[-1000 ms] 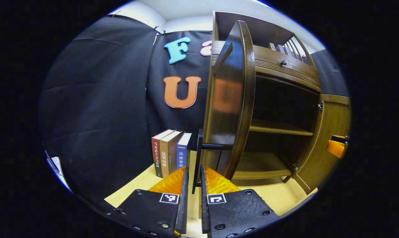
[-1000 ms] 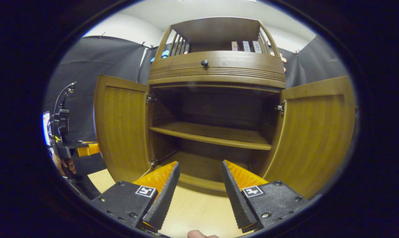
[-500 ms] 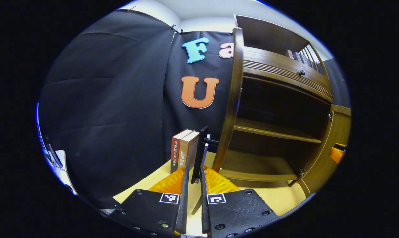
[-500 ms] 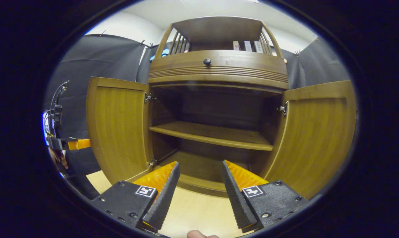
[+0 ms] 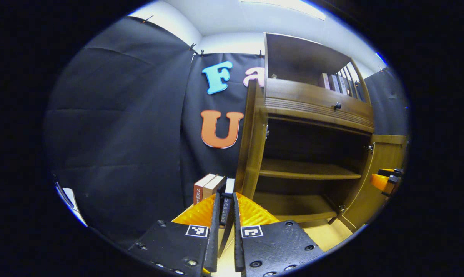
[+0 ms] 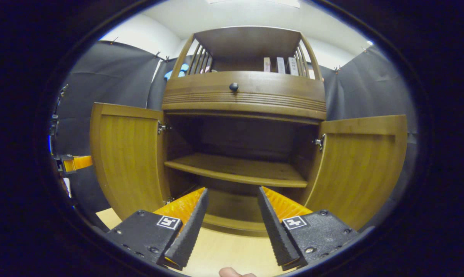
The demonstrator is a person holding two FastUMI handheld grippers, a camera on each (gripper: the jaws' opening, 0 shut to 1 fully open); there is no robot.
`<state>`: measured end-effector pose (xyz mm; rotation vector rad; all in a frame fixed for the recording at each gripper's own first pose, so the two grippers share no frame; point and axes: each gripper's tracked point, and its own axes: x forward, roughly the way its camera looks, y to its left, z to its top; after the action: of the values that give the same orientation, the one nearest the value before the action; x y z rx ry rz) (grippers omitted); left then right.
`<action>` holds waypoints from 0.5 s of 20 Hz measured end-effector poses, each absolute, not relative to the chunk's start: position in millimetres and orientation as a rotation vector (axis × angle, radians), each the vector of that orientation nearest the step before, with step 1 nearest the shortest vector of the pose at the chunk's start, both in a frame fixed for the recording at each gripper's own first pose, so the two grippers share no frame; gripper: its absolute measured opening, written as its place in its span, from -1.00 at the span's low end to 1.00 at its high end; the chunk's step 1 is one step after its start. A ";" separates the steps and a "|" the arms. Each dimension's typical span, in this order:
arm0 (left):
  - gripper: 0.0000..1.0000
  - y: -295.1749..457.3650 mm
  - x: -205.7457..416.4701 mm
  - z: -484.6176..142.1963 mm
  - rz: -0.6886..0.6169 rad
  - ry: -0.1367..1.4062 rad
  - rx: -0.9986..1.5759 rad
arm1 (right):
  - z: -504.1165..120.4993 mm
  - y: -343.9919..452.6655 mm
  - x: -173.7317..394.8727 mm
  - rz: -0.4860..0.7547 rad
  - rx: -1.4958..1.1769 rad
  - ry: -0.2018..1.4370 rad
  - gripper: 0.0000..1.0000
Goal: Open the right door of the double-door shoe cabinet with the right hand, and open the left door with the left hand.
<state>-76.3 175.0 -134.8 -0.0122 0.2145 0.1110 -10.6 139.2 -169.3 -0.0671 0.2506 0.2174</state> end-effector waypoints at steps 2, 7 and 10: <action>-0.65 160.6 -78.5 -120.6 0.100 0.193 -0.007 | -154.4 139.0 -14.1 0.229 -0.065 0.211 0.84; 0.25 115.8 -93.2 -87.7 0.078 0.127 0.039 | -130.6 131.6 -33.8 0.290 -0.078 0.161 0.92; 0.28 82.6 -102.6 -66.7 0.033 0.124 0.025 | -130.0 120.8 -48.7 0.297 -0.079 0.177 0.92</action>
<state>-102.6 82.6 -66.7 0.0246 0.1239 0.0327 -48.7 120.8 -130.0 -0.0788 0.1769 0.2967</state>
